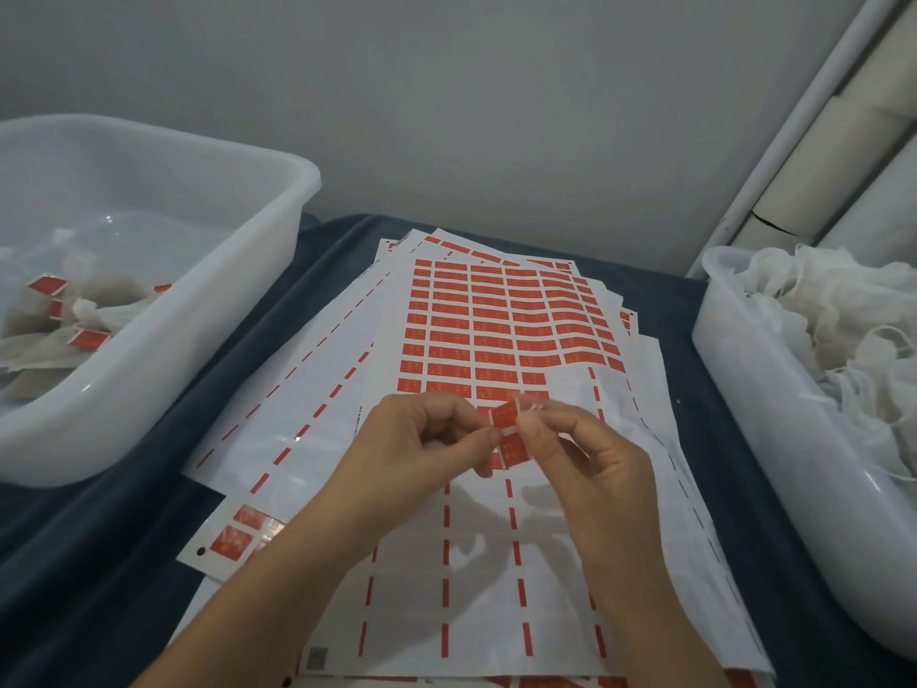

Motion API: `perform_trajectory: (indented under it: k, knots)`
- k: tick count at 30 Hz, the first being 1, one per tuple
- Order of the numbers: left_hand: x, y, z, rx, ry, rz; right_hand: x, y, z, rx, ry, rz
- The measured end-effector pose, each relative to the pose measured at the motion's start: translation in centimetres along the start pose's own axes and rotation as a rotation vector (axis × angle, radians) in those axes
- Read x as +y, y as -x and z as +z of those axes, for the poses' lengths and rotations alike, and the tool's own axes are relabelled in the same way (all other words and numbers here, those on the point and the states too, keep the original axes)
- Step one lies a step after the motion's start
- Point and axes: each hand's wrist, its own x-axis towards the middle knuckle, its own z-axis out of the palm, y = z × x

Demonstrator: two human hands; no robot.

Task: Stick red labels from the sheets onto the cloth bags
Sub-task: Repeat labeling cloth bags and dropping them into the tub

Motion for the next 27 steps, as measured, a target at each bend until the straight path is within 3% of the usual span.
perform_trajectory:
  k: [6, 9, 15, 27]
  knots:
    - [0.30, 0.30, -0.52, -0.018, 0.198, -0.137, -0.58, -0.64, -0.33, 0.113, -0.098, 0.101]
    - [0.51, 0.33, -0.58, -0.021, 0.253, -0.159, -0.58, -0.68, -0.38, 0.029, -0.064, 0.160]
    - [0.50, 0.51, -0.30, -0.004, 0.239, -0.156, -0.32, -0.52, -0.25, -0.091, -0.119, 0.229]
    - [0.55, 0.59, 0.37, 0.042, 0.118, -0.081, -0.03, -0.38, -0.45, 0.020, 0.012, 0.144]
